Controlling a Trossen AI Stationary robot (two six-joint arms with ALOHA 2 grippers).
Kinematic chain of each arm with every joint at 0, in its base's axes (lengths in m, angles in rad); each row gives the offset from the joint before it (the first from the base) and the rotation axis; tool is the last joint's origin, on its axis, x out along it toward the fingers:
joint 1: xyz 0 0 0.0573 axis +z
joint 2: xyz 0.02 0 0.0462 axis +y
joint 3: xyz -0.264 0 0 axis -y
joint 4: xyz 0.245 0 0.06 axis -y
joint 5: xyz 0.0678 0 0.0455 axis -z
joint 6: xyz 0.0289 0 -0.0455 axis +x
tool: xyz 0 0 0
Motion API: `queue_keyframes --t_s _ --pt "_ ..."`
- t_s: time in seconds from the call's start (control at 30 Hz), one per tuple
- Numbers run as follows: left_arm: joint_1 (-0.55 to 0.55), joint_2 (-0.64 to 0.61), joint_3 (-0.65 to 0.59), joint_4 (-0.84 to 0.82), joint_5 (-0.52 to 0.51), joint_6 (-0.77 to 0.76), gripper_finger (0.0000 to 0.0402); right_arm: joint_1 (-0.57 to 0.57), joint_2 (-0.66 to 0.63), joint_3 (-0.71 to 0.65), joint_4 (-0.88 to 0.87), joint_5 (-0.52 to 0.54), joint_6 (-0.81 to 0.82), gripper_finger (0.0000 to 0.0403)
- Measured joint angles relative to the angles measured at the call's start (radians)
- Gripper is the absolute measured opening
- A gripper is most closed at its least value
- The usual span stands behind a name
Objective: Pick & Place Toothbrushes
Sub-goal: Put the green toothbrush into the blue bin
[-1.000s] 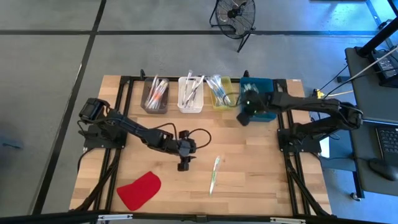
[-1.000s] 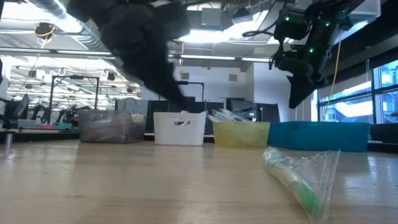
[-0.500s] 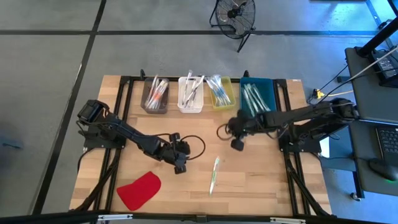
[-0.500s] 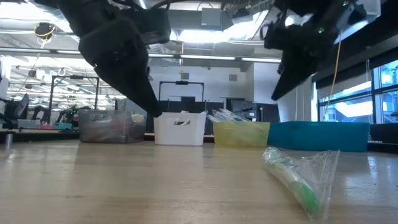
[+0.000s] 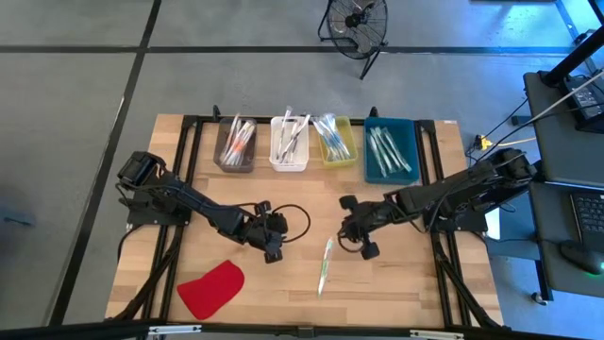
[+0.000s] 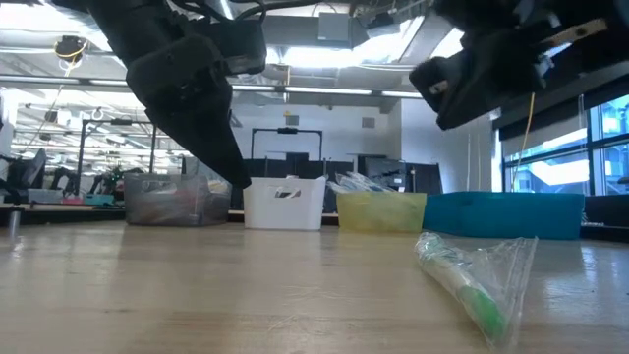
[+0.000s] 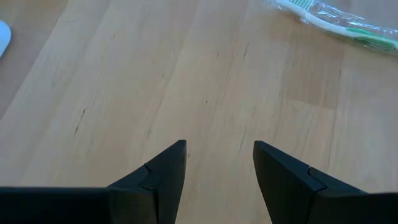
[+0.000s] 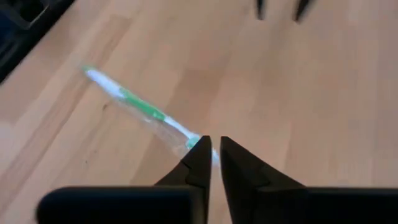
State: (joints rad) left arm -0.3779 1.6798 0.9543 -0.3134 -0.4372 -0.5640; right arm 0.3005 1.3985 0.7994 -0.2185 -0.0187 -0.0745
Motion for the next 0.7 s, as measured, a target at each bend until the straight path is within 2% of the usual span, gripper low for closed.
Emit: queue_keyframes --t_s 0.2,0.5,0.7 --pt "0.000 0.000 0.000 0.002 -0.005 0.000 0.0182 0.048 0.053 0.000 0.082 0.000 -0.166 0.0093" --pt "0.000 0.000 0.000 0.003 -0.026 -0.005 0.0182 0.062 0.198 0.000 0.129 0.004 -0.230 0.0189" --pt "0.000 0.000 0.000 0.003 -0.026 -0.017 0.0182 0.062 0.270 0.000 0.210 0.006 -0.266 0.0219"
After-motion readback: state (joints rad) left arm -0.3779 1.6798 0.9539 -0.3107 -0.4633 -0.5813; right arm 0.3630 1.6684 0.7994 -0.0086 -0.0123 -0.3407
